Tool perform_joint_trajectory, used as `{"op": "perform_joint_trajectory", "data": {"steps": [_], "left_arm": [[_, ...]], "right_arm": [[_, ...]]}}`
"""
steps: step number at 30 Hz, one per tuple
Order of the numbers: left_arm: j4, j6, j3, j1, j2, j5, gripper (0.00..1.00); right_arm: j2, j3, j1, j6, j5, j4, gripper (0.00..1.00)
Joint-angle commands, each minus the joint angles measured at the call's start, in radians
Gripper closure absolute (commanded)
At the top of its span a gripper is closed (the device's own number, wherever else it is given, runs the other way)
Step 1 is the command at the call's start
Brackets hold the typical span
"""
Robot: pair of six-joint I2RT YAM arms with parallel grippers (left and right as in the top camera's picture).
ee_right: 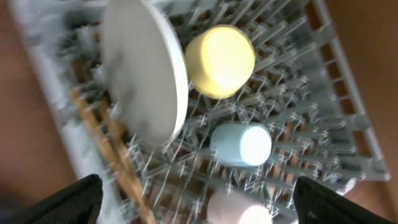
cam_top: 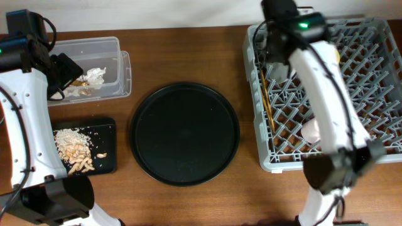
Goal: Sort waste into correct bins and load items into the dishwasher rack
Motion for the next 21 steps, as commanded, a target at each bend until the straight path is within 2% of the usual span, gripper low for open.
{"op": "perform_joint_trajectory", "data": {"steps": [1, 5, 11, 16, 21], "left_arm": [[-0.001, 0.005, -0.006, 0.004, 0.006, -0.014, 0.01], [-0.001, 0.005, -0.006, 0.004, 0.006, -0.014, 0.01], [-0.001, 0.005, -0.006, 0.004, 0.006, -0.014, 0.01], [-0.001, 0.005, -0.006, 0.004, 0.006, -0.014, 0.01], [-0.001, 0.005, -0.006, 0.004, 0.006, -0.014, 0.01]], "right_arm": [[-0.132, 0.027, -0.001, 0.01, -0.215, -0.084, 0.02], [-0.203, 0.027, 0.0, 0.042, -0.262, -0.25, 0.02], [-0.392, -0.163, 0.07, 0.008, -0.345, -0.252, 0.02], [-0.639, -0.387, 0.184, 0.011, -0.344, -0.251, 0.02], [-0.838, -0.565, 0.215, 0.105, -0.368, -0.249, 0.02]]}}
